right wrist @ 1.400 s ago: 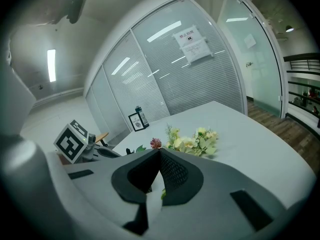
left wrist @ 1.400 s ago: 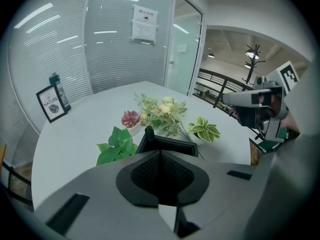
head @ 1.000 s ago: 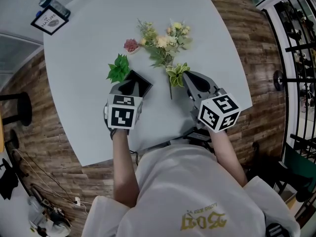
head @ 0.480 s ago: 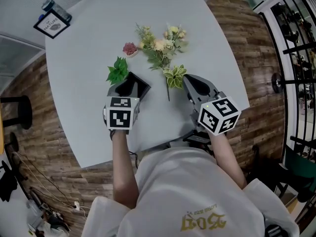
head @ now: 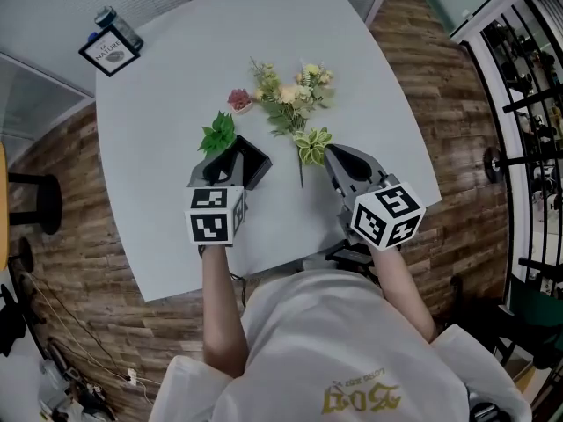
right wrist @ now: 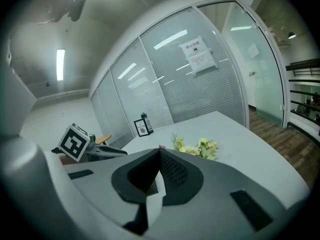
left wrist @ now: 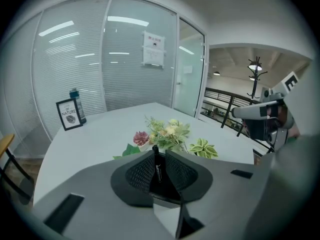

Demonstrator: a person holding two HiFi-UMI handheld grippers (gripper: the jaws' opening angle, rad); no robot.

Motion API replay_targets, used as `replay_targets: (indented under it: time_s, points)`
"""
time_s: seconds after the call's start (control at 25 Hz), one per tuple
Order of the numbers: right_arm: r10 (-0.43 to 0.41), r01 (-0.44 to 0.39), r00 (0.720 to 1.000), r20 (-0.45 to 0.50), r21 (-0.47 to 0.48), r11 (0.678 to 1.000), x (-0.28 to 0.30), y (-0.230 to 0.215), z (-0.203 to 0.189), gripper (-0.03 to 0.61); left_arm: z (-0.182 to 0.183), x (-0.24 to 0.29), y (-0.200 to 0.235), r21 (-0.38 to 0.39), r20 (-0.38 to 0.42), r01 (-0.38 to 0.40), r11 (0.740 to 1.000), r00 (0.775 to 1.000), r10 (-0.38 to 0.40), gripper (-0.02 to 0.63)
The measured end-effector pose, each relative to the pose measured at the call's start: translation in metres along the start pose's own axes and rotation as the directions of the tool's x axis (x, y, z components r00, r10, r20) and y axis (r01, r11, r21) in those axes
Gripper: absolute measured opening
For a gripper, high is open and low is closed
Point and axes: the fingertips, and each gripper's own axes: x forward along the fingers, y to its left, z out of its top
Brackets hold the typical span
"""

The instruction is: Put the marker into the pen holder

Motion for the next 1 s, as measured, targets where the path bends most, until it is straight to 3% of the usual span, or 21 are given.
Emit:
replay_targets:
  time_s: [0.36, 0.68, 0.8, 1.0]
  points:
    - [0.046, -0.044, 0.998, 0.038, -0.049, 0.998, -0.015, 0.027, 0.010, 0.015, 0.015, -0.048, -0.006, -0.081, 0.182, -0.013, 0.997, 0.983, 0.028, 0.028]
    - [0.092, -0.083, 0.992, 0.088, -0.092, 0.992, -0.032, 0.059, 0.020, 0.015, 0.036, -0.105, -0.018, -0.128, 0.386, 0.050, 0.990, 0.922, 0.003, 0.018]
    - [0.110, -0.099, 0.989, 0.102, -0.110, 0.989, -0.036, 0.073, 0.024, 0.015, 0.039, -0.118, -0.023, -0.138, 0.417, 0.084, 0.987, 0.909, -0.019, 0.014]
    - [0.119, -0.106, 0.987, 0.107, -0.119, 0.987, -0.040, 0.079, 0.022, 0.016, 0.033, -0.123, -0.028, -0.126, 0.418, 0.081, 0.989, 0.908, -0.021, 0.012]
